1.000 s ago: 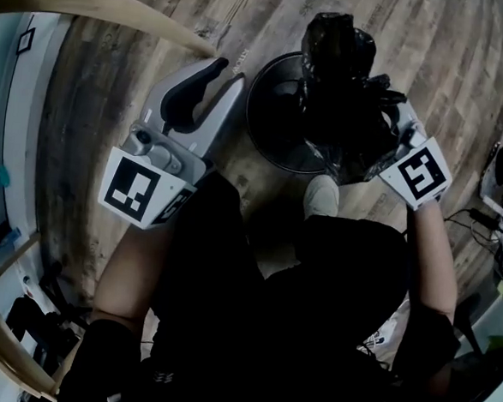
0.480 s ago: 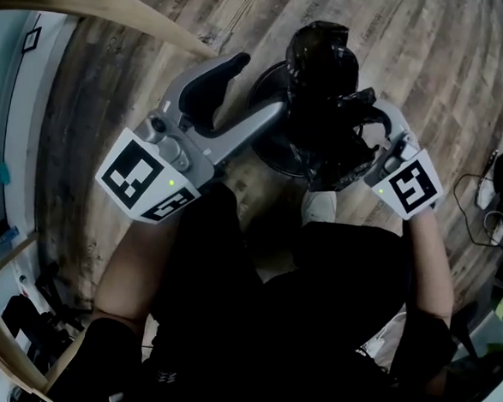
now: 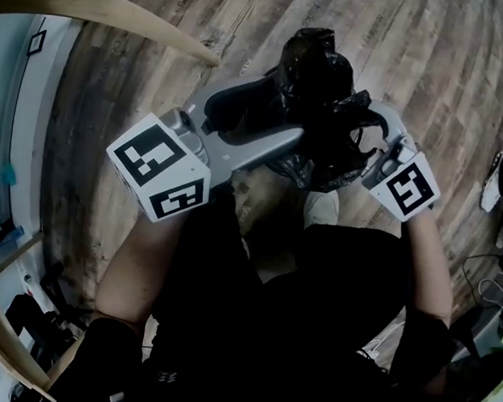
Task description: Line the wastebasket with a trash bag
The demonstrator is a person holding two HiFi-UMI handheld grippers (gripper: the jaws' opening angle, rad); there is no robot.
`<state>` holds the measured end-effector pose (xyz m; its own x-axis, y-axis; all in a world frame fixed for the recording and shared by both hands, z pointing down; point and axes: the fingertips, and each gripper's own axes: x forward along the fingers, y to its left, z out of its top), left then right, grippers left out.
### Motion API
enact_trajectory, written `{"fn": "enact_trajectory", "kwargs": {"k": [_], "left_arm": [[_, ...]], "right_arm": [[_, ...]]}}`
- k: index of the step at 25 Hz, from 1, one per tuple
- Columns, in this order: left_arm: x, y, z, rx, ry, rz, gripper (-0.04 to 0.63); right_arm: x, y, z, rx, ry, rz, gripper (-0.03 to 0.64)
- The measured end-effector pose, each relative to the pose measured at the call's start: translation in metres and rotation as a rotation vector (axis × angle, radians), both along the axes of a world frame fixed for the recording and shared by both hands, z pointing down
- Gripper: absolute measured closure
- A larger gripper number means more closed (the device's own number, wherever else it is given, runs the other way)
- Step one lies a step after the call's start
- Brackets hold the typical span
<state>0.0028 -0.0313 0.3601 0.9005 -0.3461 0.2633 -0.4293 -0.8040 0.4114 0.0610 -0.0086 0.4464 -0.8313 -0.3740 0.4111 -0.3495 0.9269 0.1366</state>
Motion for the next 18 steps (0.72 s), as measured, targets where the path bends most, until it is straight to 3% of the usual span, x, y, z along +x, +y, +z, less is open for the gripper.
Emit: {"fn": "enact_trajectory", "kwargs": {"k": [1,3,4,8,12,18], "left_arm": [[0.002,0.001,0.004,0.003,-0.006,0.001,0.337],[0.002,0.002,0.005,0.035,-0.017,-0.008,0.574],[0.002,0.002,0.005,0.044,-0.020,-0.009,0.592],[0.003,0.004,0.006,0.069,-0.035,-0.005,0.592],[-0.008,-0.005,0.006,0.107,-0.063,-0.045,0.592],[-0.009,0.001,0.008,0.174,-0.116,-0.047,0.592]], "right_arm": [[-0.001,0.000,0.001,-0.001,-0.003,0.000,0.363],[-0.001,0.000,0.001,-0.002,-0.013,-0.003,0.362],[0.000,0.001,0.001,-0.009,-0.027,0.000,0.362],[0.012,0.009,-0.003,-0.139,-0.144,0.025,0.362],[0.038,0.007,-0.008,-0.244,-0.189,0.025,0.362],[0.086,-0.026,-0.059,-0.313,-0.390,0.234,0.363]]}}
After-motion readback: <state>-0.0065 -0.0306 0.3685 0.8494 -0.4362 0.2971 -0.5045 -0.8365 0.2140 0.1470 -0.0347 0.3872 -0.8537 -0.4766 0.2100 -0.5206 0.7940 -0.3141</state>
